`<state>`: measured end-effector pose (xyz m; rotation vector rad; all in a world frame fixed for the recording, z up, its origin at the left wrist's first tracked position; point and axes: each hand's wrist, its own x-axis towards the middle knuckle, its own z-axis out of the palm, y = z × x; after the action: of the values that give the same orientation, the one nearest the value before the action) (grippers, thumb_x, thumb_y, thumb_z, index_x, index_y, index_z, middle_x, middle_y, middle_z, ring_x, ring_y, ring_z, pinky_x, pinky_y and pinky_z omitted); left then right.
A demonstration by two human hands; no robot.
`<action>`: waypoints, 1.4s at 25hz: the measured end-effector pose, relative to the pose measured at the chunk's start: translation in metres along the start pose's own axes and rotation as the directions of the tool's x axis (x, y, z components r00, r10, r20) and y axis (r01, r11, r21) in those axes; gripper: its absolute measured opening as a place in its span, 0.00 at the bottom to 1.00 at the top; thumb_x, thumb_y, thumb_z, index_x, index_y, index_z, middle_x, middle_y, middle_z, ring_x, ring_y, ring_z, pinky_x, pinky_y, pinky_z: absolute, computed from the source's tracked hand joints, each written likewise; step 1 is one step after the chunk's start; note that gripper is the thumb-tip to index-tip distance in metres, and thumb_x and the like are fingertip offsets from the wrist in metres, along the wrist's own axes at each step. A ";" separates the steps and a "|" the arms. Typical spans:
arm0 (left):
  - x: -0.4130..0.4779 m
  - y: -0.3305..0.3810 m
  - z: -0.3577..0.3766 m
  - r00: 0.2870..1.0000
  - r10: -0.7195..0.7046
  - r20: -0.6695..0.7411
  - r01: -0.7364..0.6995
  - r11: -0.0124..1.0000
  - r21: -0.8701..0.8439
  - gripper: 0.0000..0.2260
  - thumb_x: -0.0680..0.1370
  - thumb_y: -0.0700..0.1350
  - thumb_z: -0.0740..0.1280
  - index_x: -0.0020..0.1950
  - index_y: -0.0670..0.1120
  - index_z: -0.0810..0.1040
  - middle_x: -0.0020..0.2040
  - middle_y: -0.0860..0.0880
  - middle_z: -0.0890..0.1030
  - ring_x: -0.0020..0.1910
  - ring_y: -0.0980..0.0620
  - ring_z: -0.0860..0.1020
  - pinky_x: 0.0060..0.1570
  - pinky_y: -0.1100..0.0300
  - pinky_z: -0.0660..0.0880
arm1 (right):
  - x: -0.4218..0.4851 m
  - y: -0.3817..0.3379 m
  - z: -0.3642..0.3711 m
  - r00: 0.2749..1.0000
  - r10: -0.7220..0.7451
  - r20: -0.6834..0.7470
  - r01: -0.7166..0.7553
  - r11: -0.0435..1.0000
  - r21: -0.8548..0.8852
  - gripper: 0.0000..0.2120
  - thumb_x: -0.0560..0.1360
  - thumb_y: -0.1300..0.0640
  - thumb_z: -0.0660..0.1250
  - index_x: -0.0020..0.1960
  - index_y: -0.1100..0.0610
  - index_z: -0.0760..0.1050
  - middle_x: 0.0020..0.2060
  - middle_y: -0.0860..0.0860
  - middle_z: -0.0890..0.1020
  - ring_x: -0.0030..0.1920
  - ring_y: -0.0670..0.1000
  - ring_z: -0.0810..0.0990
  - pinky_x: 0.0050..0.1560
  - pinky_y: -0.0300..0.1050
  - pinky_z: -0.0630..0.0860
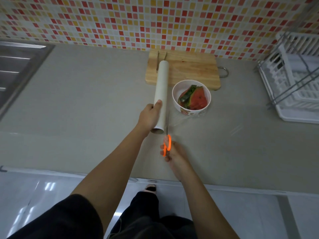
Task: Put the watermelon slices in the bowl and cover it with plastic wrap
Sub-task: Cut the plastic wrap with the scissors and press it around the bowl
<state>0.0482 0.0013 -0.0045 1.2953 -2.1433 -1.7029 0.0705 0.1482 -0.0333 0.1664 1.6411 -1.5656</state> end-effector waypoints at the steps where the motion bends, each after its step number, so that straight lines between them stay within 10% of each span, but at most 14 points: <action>1: 0.000 -0.001 0.000 1.000 0.000 0.002 0.000 1.000 -0.007 0.20 0.77 0.63 0.56 0.49 0.48 0.74 0.50 0.47 0.77 0.49 0.46 0.76 0.48 0.53 0.71 | 0.000 0.001 0.000 1.000 -0.018 0.011 0.018 1.000 0.025 0.10 0.72 0.45 0.67 0.41 0.52 0.75 0.33 0.47 0.78 0.26 0.40 0.76 0.24 0.32 0.66; 26: 0.006 -0.009 -0.001 0.999 -0.026 0.042 0.031 0.990 -0.136 0.15 0.75 0.63 0.58 0.42 0.52 0.71 0.42 0.52 0.77 0.40 0.55 0.76 0.34 0.57 0.68 | 0.027 -0.016 0.000 0.994 -0.109 0.002 0.109 0.993 0.036 0.20 0.65 0.38 0.70 0.44 0.54 0.77 0.30 0.44 0.78 0.29 0.41 0.75 0.40 0.41 0.70; 35: 0.009 -0.013 -0.001 0.997 -0.014 0.071 0.028 0.979 -0.200 0.16 0.73 0.64 0.59 0.42 0.51 0.71 0.42 0.51 0.78 0.41 0.52 0.77 0.39 0.55 0.72 | 0.030 -0.048 -0.004 0.981 -0.193 0.018 0.194 0.968 -0.158 0.14 0.74 0.45 0.65 0.36 0.54 0.74 0.29 0.45 0.79 0.25 0.37 0.75 0.25 0.27 0.67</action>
<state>0.0503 -0.0060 -0.0189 1.2247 -1.9365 -1.9420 0.0205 0.1284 -0.0166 -0.0836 1.8162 -1.5672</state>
